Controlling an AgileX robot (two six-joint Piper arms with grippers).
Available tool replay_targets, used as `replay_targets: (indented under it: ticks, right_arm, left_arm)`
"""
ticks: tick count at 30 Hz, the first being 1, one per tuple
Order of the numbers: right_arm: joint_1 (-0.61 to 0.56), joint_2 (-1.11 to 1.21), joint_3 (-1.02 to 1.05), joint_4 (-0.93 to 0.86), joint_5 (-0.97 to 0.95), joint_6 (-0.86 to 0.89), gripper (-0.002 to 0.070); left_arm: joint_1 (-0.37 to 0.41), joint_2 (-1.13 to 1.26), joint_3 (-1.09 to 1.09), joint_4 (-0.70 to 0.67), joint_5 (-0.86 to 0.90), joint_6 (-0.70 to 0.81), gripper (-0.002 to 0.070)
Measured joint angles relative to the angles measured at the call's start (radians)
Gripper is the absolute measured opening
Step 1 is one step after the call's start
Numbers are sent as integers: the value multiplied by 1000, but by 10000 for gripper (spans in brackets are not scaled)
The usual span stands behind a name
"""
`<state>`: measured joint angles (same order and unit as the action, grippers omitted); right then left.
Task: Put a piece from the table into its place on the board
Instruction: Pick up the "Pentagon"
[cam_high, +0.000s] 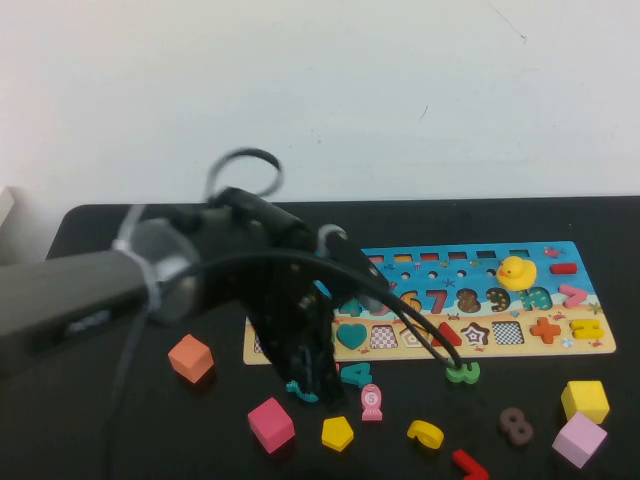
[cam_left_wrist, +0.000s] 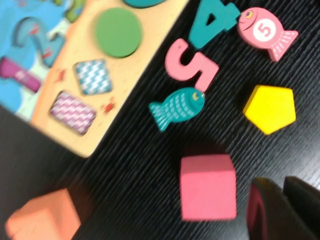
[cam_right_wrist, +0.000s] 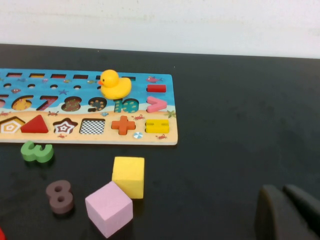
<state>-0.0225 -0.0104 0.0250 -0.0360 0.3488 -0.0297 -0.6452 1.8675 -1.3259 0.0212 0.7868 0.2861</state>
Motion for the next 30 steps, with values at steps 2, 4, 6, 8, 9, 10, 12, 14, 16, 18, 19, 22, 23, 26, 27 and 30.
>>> replay_targets:
  ticks: [2,4,6,8,9,10,12,14,16,18,19,22,23,26,27,30]
  right_arm:
    - [0,0,0,0,0,0,19]
    - [0,0,0,0,0,0,19]
    - [0,0,0,0,0,0,19]
    - [0,0,0,0,0,0,19]
    - [0,0,0,0,0,0,19]
    - [0,0,0,0,0,0,19]
    - [0,0,0,0,0,0,19]
    - [0,0,0,0,0,0,19]
    - [0,0,0,0,0,0,19]
    - [0,0,0,0,0,0,19]
    - [0,0,0,0,0,0,19]
    - [0,0,0,0,0,0,19]
    - [0,0,0,0,0,0,19]
    - [0,0,0,0,0,0,19]
    - [0,0,0,0,0,0,19]
    - [0,0,0,0,0,0,19]
  left_arm:
    - [-20,35,-18,4,1,18,77]
    - [-53,71,-38,8,1,43,127]
    - [-83,103,-62,10,6,52,173]
    - [-106,132,-95,10,16,17,216]
    - [-112,148,-112,8,25,-22,241]
    - [-117,165,-128,8,33,-58,267]
    - [-117,194,-151,8,49,-106,330]
    - [-115,224,-164,8,56,-145,401]
    - [-108,253,-170,8,57,-171,478]
    - [-100,280,-173,8,57,-191,523]
    - [-96,291,-173,8,58,-200,536]
    - [-83,321,-173,8,58,-222,552]
    - [-77,328,-173,8,56,-225,554]
    - [-67,348,-173,6,43,-231,557]
    - [-65,351,-173,4,37,-235,557]
    - [-59,365,-173,-6,24,-238,557]
